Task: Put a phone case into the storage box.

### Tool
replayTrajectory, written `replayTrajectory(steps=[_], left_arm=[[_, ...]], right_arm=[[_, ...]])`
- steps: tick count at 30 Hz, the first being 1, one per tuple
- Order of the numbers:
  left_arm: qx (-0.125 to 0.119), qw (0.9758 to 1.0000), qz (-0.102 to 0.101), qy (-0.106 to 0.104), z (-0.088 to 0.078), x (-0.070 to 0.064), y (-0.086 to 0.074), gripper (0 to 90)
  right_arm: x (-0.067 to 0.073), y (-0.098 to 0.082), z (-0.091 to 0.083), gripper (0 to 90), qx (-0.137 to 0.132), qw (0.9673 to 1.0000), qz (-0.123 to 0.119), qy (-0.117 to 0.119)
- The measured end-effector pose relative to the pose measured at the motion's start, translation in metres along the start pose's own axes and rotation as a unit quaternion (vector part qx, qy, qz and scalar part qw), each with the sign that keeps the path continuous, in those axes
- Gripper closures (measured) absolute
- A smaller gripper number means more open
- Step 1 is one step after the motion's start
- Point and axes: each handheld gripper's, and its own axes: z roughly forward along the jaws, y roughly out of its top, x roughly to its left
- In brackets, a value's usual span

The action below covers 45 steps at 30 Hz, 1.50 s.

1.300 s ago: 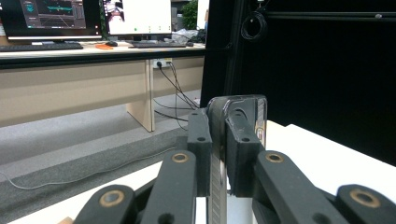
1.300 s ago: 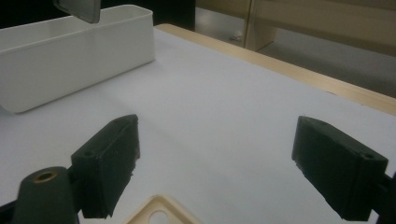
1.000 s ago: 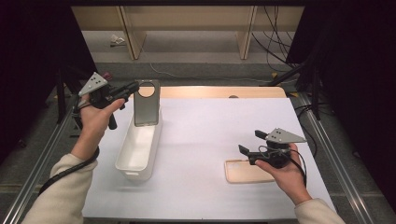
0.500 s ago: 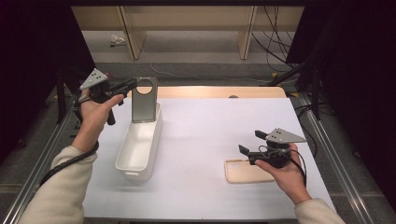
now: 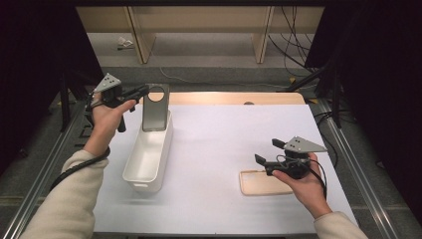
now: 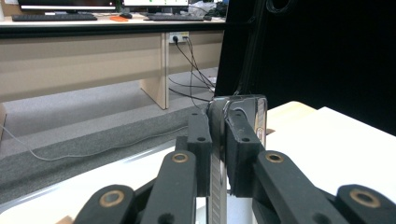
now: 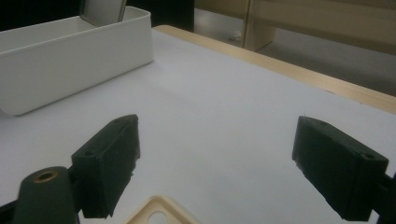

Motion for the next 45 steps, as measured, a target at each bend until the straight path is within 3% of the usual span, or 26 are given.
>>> replayTrajectory(steps=[11,45], left_arm=[[0.016,0.9998,-0.011,0.009,0.011,0.009,-0.006,81.4],[0.057,0.998,-0.016,0.022,0.031,0.02,-0.025,81.2]], right_arm=[[0.001,0.0,0.0,16.0,-0.002,1.0,0.0,0.002],[0.0,0.0,0.0,16.0,-0.004,1.0,0.001,0.003]])
